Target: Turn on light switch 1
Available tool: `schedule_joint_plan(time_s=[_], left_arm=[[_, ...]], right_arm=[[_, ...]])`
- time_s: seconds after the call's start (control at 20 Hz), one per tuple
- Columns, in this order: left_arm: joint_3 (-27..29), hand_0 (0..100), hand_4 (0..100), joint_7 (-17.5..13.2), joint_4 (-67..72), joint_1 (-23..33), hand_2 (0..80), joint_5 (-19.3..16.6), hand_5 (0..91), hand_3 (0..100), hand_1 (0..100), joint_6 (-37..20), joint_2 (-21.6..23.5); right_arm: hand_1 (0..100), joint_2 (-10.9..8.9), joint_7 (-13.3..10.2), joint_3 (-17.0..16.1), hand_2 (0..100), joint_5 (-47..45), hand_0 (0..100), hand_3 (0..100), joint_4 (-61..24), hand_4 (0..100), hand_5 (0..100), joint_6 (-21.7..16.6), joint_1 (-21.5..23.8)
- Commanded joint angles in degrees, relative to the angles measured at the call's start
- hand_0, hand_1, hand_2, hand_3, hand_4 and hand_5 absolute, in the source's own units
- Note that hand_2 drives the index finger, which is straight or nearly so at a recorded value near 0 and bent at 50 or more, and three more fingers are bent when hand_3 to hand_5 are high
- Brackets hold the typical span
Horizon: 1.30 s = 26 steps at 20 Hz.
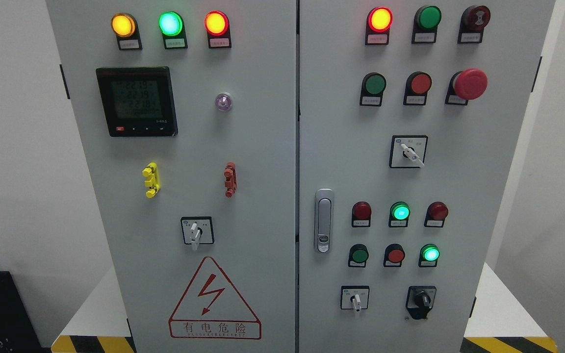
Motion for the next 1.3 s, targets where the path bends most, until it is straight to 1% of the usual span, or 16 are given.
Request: schedule_joint_plan(time_s=[0.0,0.15,0.25,0.35,0.4,0.5,0.65,0.85,1.0,1.05,1.2,1.25], left_arm=[[1.6,22,0,0.0,-0.7,0.0,0.0,1.8,0.0,0,4,0.0,-0.1],[1.6,22,0,0.2,-1.2,0.2,0.0,1.8,0.0,0,4,0.0,-0.1],[1.6,22,0,0.9,-1.4,0.3,0.0,1.8,0.0,0,4,0.0,-0.1],[1.8,22,0,1.3,-4.8,1.0,0.0,1.7,0.0,0,4,0.0,0.1],[1.7,22,0,2.0,-7.8,2.5,0.0,1.7,0.0,0,4,0.0,0.1],[1.3,21,0,3.5,-16.3,7.3,0.0,1.0,0.0,0,5,0.0,0.3],[1.2,21,0,3.6,-30.1,13.4,0.0,0.9,0.0,0,6,-0.3,0.9],[1.6,21,0,3.6,-46.2,17.4,0.0,0.8,0.0,0,8,-0.3,3.4],[2.6,21,0,3.6,-58.2,19.3,0.0,0.6,0.0,0,9,0.0,4.7],[3.9,21,0,3.5,-62.8,19.5,0.0,-0.3,0.0,0,10,0.0,4.8],[6.3,22,0,2.9,-73.8,20.5,0.0,-6.0,0.0,0,11,0.0,5.4],[7.0,23,0,2.8,-76.7,20.7,0.0,-6.8,0.0,0,12,-0.2,5.5]], right_arm=[[0,0.00,0.0,0.0,0,-1.4,0,0,0.0,0,0,0.0,0.0],[0,0.00,0.0,0.0,0,-1.4,0,0,0.0,0,0,0.0,0.0],[0,0.00,0.0,0.0,0,-1.4,0,0,0.0,0,0,0.0,0.0],[0,0.00,0.0,0.0,0,-1.4,0,0,0.0,0,0,0.0,0.0],[0,0.00,0.0,0.0,0,-1.4,0,0,0.0,0,0,0.0,0.0],[0,0.00,0.0,0.0,0,-1.4,0,0,0.0,0,0,0.0,0.0],[0,0.00,0.0,0.0,0,-1.4,0,0,0.0,0,0,0.0,0.0],[0,0.00,0.0,0.0,0,-1.4,0,0,0.0,0,0,0.0,0.0],[0,0.00,0.0,0.0,0,-1.4,0,0,0.0,0,0,0.0,0.0],[0,0.00,0.0,0.0,0,-1.4,0,0,0.0,0,0,0.0,0.0],[0,0.00,0.0,0.0,0,-1.4,0,0,0.0,0,0,0.0,0.0],[0,0.00,0.0,0.0,0,-1.4,0,0,0.0,0,0,0.0,0.0]])
